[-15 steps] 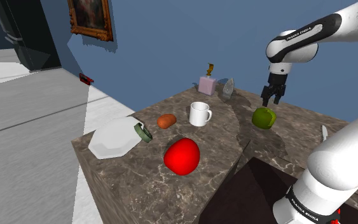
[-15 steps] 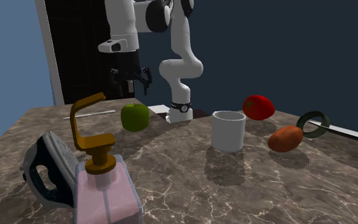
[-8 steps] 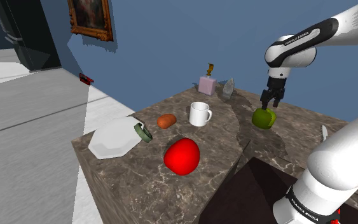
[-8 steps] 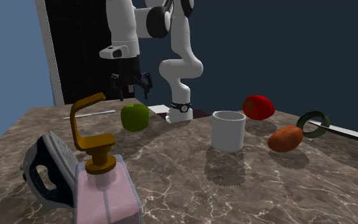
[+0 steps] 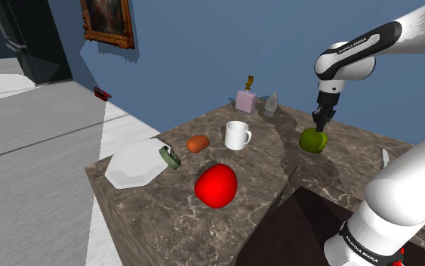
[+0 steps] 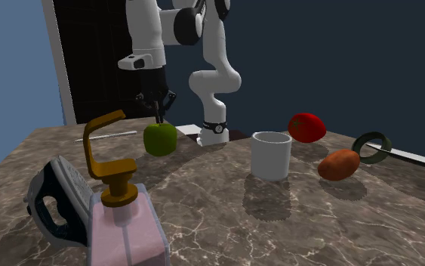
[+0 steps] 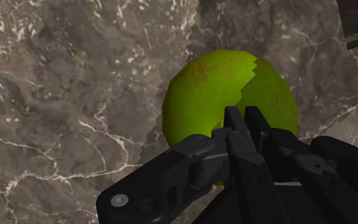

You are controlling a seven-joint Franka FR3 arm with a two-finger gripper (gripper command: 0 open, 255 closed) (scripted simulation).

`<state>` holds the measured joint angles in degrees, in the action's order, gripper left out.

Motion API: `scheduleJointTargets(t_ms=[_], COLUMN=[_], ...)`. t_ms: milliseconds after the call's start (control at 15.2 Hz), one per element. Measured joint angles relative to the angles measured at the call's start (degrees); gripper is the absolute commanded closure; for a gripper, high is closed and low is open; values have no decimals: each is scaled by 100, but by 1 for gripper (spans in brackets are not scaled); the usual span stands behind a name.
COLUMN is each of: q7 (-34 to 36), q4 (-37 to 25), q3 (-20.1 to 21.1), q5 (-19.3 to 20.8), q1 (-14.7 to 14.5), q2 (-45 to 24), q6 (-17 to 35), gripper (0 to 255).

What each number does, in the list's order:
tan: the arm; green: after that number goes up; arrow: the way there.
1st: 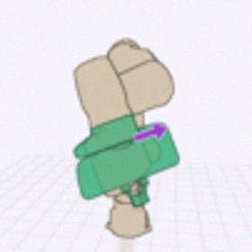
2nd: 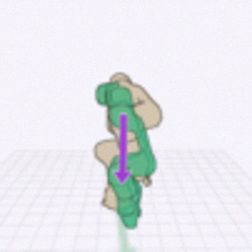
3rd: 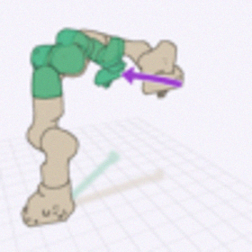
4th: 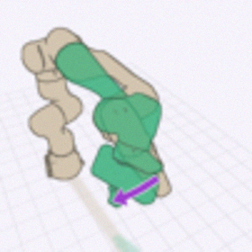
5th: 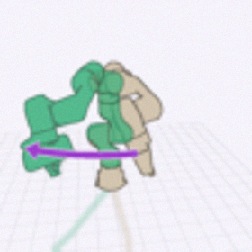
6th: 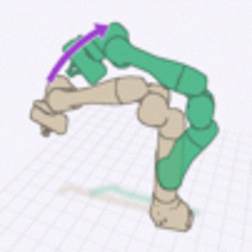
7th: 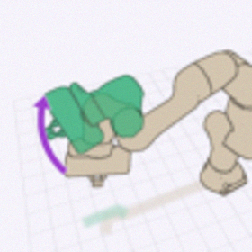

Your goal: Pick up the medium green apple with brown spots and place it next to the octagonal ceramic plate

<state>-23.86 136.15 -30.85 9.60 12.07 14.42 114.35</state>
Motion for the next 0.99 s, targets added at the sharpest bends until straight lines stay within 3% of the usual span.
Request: scheduleJointTargets(t_ms=[396, 990], q7=[1, 71], q4=[-29, -459], q3=[5, 126], q5=[2, 47], q1=[0, 3], q2=[12, 296], q6=[-41, -736], gripper=[255, 255])
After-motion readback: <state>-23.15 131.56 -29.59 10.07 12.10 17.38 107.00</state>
